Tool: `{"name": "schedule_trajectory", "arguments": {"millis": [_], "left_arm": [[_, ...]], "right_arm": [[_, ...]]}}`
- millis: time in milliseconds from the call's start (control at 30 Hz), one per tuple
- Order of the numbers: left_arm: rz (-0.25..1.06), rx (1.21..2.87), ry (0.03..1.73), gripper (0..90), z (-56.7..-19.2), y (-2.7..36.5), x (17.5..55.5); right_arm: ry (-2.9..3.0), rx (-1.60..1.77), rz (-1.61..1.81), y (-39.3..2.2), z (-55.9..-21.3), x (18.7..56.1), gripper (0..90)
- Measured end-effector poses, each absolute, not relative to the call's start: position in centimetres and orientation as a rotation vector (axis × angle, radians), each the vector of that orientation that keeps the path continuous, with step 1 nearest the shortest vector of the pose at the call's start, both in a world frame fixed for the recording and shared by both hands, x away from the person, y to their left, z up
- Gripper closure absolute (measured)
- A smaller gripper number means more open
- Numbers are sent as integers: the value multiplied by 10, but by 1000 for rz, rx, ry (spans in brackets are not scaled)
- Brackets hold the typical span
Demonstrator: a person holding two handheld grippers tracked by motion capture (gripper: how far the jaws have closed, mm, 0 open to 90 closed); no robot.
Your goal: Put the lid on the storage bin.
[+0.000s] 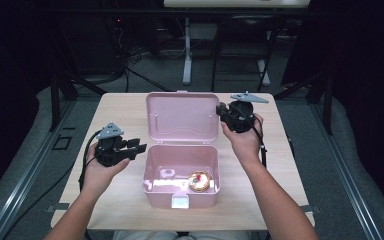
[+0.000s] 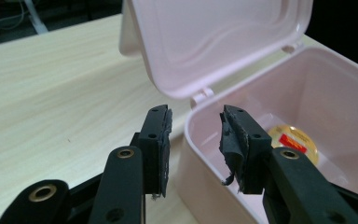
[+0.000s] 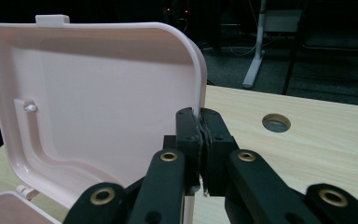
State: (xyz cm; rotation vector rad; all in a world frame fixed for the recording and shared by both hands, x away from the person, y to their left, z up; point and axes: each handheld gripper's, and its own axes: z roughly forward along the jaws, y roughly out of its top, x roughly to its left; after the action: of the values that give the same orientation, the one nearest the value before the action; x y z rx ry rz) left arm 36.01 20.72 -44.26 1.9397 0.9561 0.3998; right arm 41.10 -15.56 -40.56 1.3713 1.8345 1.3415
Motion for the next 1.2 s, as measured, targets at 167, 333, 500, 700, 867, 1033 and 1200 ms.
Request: {"name": "schedule_trajectory", "arguments": {"millis": [167,333,500,700,867,1033,1200], "left_arm": [[432,1924,965,630,-429,205,374],[464,1876,978,641,-417,206,386],[499,1843,982,645,-406,202,397],[518,1818,994,651,-402,194,411],[515,1784,1011,687,-401,189,421],[518,1781,1031,743,-403,183,427],[530,1765,1056,806,-404,182,430]], "right_arm": [[1836,1368,1346,-156,-406,411,867],[1836,1361,1347,-156,-406,410,867],[1836,1362,1346,-156,-405,409,867],[1834,1357,1350,-156,-405,408,867],[1834,1353,1353,-157,-405,407,867],[1832,1346,1360,-157,-406,406,867],[1830,1346,1359,-157,-405,405,867]]}}
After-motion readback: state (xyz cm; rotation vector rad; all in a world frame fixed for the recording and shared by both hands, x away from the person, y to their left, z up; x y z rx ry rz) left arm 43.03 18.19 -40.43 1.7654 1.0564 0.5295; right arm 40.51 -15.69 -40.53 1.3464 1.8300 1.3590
